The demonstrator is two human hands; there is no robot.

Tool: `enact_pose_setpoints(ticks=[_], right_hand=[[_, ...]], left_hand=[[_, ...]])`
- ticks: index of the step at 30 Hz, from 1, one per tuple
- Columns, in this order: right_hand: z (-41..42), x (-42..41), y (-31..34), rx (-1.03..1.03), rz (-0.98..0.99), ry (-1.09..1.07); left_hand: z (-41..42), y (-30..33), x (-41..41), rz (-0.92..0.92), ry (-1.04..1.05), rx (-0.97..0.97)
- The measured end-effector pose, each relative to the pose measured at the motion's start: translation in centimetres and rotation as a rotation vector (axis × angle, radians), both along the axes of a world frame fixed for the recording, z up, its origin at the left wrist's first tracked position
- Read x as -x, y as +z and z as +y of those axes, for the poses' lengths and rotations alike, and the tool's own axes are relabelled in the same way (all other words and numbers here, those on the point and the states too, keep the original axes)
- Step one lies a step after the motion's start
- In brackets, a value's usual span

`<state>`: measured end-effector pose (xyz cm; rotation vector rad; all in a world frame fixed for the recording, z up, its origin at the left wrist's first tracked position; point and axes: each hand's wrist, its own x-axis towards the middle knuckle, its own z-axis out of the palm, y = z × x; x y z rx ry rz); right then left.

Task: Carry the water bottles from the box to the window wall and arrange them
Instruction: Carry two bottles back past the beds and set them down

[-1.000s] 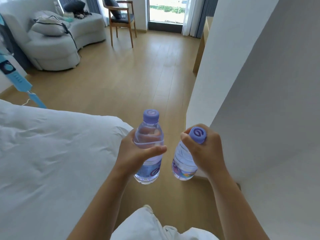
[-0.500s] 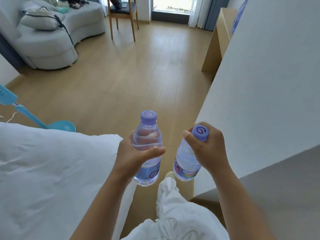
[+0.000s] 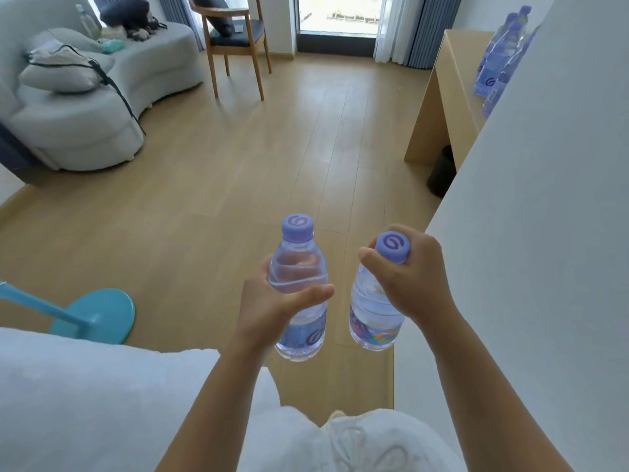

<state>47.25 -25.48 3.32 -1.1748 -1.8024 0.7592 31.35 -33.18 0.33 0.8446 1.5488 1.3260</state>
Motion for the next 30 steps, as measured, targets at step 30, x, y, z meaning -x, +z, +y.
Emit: enact_pose_setpoints(ticks=[30], right_hand=[[45.7,9.7,-0.9,0.075,0.026,-0.458]], left_hand=[[53.1,0.2,12.3,-0.075,-0.38,0.043]])
